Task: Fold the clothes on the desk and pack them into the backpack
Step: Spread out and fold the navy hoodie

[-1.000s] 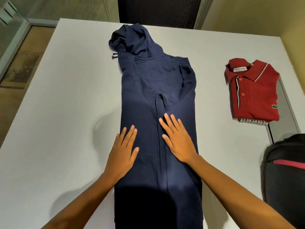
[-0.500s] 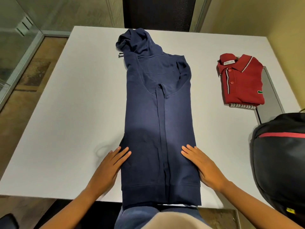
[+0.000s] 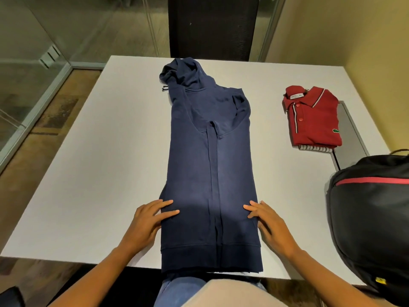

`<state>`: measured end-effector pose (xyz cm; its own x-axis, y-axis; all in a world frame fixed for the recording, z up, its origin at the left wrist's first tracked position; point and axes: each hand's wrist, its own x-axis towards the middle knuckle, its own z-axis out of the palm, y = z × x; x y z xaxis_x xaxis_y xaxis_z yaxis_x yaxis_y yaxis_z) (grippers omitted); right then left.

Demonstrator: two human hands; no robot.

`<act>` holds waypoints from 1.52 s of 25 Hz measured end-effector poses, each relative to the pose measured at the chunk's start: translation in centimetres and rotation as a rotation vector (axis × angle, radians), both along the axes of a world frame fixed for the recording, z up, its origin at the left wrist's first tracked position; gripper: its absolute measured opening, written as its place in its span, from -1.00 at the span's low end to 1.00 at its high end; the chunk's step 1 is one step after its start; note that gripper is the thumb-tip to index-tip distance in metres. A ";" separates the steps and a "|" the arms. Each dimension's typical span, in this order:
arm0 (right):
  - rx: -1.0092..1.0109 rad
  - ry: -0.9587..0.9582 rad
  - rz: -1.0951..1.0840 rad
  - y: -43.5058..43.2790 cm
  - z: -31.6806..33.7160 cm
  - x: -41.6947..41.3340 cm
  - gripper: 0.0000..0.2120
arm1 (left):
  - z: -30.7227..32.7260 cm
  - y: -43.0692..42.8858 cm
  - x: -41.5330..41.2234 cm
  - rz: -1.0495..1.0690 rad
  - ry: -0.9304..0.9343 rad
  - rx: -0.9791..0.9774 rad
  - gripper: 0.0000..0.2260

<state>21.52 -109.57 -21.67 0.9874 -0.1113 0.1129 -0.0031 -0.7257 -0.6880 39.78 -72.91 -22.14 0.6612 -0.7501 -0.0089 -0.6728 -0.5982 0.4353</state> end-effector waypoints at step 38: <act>0.222 0.247 -0.765 2.5 6.1 12.4 -0.61 | 5.2 -10.6 5.0 0.965 0.641 -0.286 -0.58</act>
